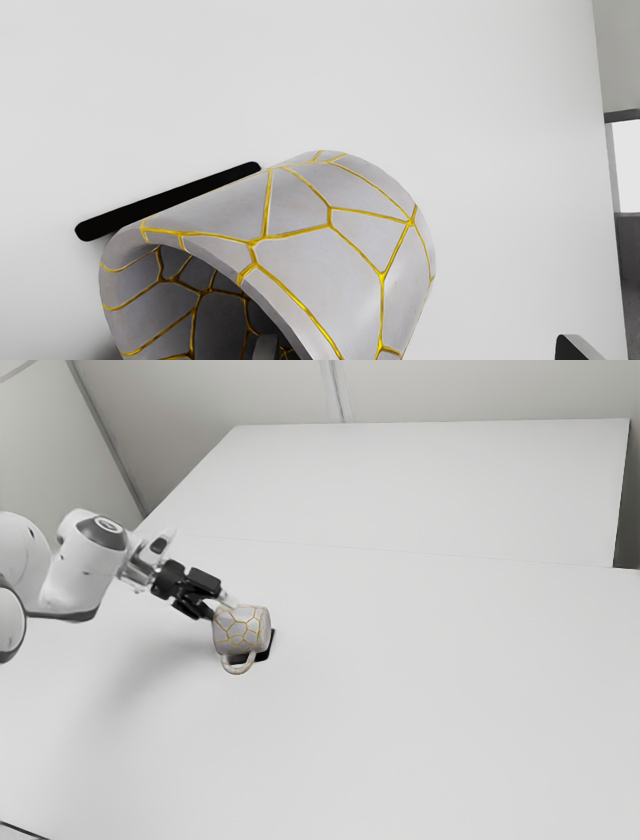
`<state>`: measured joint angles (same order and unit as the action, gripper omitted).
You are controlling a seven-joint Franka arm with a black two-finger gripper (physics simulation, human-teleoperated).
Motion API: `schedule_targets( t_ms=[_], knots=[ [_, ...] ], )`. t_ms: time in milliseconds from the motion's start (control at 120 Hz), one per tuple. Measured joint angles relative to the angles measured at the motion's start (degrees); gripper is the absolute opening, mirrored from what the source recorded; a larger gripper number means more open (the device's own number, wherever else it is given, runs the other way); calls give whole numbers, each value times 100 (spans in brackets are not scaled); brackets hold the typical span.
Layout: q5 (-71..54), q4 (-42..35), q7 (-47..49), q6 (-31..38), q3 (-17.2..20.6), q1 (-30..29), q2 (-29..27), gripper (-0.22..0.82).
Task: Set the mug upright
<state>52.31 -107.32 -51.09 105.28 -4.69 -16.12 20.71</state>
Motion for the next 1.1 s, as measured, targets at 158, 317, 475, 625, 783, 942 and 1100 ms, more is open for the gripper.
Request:
schedule_targets(
  t_ms=[158, 317, 475, 625, 783, 942, 1100],
  knots=[
    [256, -9, -286, -255, 55, -46, 199, 59],
    [343, -14, -502, -489, 93, -57, 211, 26],
    [361, -7, -680, -661, 109, -57, 170, 1],
    [364, 4, -813, -702, 166, -57, 164, -10],
    [256, 1, -905, -635, 237, 17, -98, -15],
    [-480, -63, -961, -194, 353, 308, -438, -17],
    [-1861, -293, -885, 652, 369, 910, -775, -18]
  ],
)
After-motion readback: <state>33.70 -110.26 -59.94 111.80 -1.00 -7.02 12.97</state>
